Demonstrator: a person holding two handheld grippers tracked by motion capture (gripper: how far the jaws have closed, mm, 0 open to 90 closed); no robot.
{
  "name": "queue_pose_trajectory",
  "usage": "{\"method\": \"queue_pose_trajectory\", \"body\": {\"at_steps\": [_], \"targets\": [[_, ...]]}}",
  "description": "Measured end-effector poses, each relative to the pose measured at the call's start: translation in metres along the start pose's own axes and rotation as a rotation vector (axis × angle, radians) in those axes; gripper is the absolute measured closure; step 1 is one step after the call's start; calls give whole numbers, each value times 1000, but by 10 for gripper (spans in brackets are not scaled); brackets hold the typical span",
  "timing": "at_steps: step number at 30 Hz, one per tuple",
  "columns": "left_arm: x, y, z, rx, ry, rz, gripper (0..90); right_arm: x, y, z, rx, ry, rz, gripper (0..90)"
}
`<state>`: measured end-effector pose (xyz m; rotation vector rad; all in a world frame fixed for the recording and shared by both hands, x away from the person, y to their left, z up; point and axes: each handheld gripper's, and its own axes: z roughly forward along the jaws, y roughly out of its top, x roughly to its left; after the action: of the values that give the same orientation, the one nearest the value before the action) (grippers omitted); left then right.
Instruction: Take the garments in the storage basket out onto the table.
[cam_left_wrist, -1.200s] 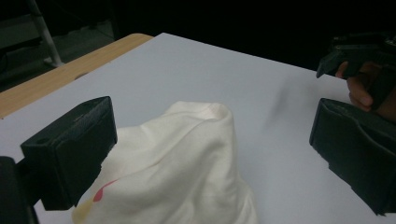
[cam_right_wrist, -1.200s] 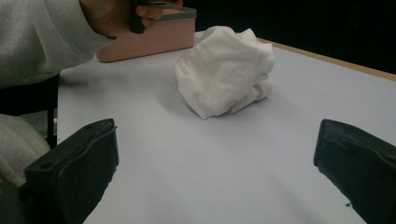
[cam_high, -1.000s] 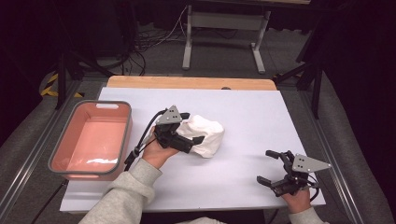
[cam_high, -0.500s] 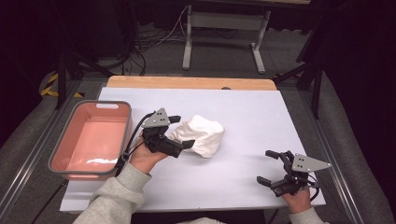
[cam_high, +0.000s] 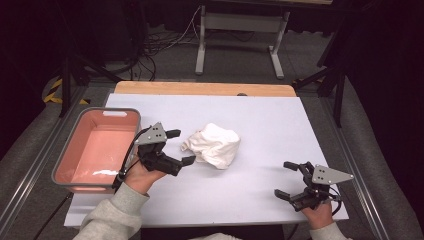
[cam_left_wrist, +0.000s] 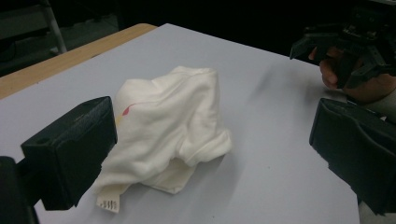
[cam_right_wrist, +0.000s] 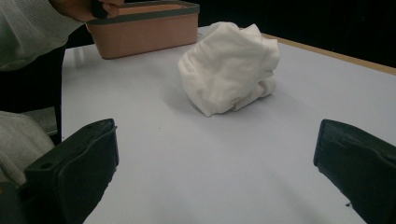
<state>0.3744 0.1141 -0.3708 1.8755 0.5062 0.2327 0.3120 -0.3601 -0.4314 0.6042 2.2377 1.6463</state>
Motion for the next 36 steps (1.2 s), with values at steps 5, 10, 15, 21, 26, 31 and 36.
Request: {"method": "queue_pose_trajectory", "body": {"at_steps": [5,10,15,21,26,31,36], "targets": [[-1,-11,-6,-15,9,-3,21,0,0,1,5,1,0,2],[-2,-24,-11,-27,4,-20,22,0,0,1,6,2,2,2],[-3,-36,-10,-34,-3,-49,23,1,0,1,8,6,3,2],[-3,-50,-8,-54,-10,-78,24,0,0,1,10,8,4,2],[-4,-62,-7,-60,-3,-94,24,0,-1,1,14,9,6,2],[-5,-72,-6,-62,1,-94,20,0,-1,1,16,9,5,2],[-3,-80,-5,-94,-13,-115,15,0,-2,1,14,12,12,2]]}}
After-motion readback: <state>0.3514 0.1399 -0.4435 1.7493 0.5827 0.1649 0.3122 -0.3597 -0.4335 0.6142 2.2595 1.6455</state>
